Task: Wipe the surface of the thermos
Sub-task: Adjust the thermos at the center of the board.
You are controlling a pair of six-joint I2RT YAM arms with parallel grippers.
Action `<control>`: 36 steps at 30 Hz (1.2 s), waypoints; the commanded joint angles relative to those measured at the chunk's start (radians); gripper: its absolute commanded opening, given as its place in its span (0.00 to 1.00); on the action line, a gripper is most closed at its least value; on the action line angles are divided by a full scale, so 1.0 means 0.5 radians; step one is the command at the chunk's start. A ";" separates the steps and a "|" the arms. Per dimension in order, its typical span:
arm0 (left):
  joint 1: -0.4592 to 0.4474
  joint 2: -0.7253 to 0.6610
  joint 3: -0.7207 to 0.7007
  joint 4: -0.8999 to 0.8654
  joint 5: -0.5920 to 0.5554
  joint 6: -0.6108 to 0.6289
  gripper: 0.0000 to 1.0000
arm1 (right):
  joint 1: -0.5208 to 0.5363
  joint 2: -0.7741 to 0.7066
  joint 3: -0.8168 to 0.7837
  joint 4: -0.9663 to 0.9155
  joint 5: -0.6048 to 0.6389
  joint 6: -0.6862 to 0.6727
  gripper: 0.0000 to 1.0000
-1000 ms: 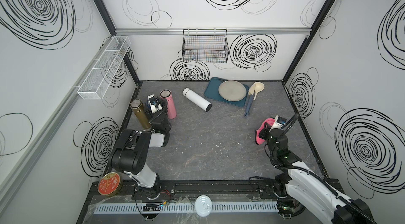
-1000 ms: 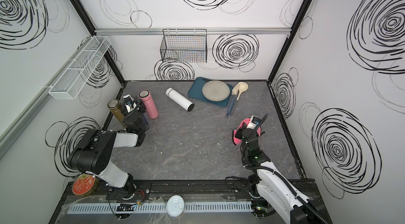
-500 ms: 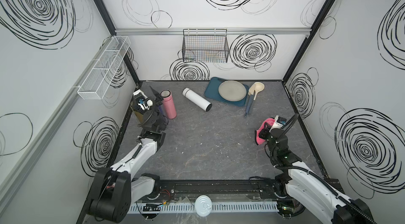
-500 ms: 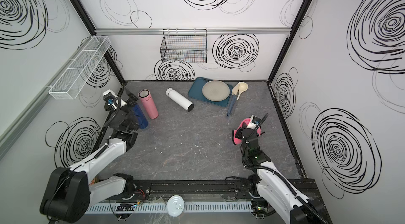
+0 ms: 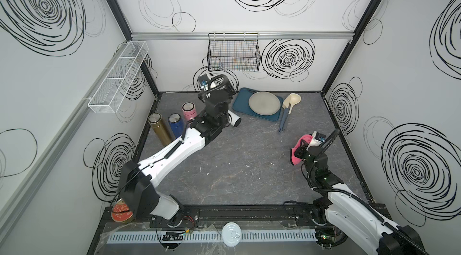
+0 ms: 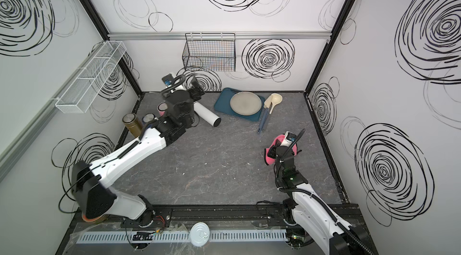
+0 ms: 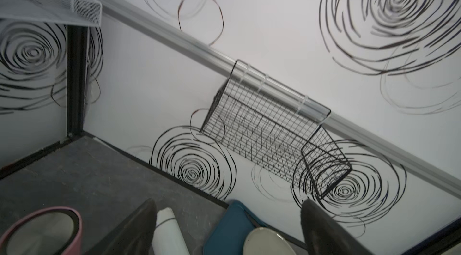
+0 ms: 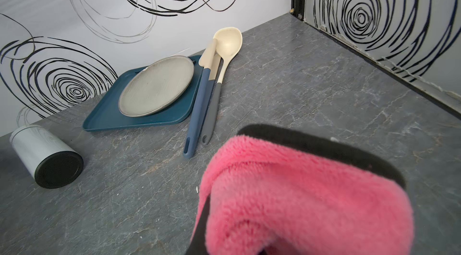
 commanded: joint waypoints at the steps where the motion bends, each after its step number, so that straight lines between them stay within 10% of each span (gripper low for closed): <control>1: -0.017 0.326 0.511 -0.916 -0.140 -0.587 0.92 | -0.015 0.003 0.060 0.004 -0.011 0.025 0.00; 6: 0.023 0.755 1.038 -1.334 -0.064 -0.808 0.92 | -0.017 0.005 0.061 0.009 -0.020 0.024 0.00; 22: 0.493 1.366 1.134 -1.060 0.850 -1.058 0.85 | -0.020 0.032 0.072 0.013 -0.038 0.023 0.00; 36: 0.600 1.763 1.414 -1.347 1.114 -1.320 0.86 | -0.024 0.062 0.085 0.016 -0.044 0.023 0.00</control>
